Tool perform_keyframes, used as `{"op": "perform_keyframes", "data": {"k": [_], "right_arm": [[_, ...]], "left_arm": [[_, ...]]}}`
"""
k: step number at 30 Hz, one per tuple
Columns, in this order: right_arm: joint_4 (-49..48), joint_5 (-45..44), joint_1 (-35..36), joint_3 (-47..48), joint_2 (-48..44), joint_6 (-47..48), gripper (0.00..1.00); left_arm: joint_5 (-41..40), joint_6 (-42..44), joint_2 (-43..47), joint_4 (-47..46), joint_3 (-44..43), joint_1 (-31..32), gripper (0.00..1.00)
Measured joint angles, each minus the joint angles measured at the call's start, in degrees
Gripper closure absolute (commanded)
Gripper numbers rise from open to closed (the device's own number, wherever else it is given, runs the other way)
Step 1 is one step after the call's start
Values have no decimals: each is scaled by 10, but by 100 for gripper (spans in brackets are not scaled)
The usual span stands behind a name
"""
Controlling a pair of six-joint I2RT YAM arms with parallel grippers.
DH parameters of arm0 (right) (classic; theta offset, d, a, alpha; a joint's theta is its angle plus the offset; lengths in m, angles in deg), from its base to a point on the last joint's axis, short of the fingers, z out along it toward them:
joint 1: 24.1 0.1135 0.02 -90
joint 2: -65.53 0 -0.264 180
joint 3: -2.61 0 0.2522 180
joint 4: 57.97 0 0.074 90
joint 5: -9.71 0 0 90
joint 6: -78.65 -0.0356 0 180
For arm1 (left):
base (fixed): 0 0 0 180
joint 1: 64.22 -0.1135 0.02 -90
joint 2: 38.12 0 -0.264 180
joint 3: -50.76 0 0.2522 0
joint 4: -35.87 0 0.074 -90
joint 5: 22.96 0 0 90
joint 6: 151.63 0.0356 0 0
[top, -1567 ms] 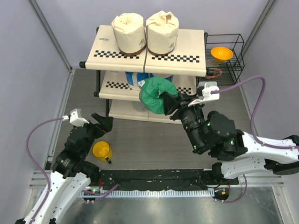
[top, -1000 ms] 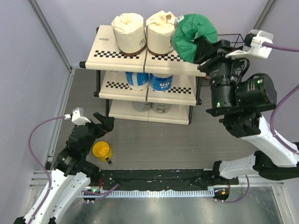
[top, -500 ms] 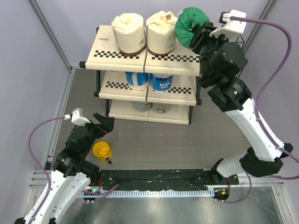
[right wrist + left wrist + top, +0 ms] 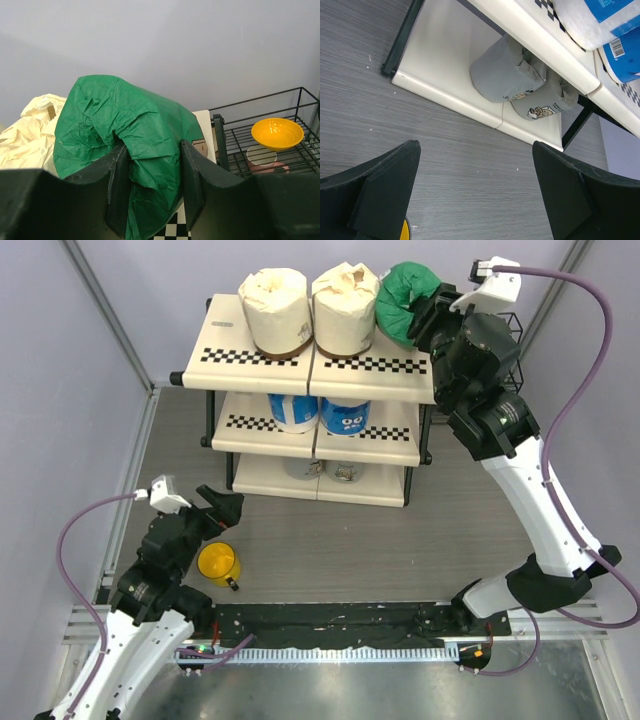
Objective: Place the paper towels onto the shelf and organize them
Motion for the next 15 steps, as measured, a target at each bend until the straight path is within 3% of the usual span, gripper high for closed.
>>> {"op": "perform_keyframes", "data": {"k": [15], "right_arm": [[-6,96,-25,3,20,-25,68]], "left_arm": [[-3,0,17,16,0,0,0]]}}
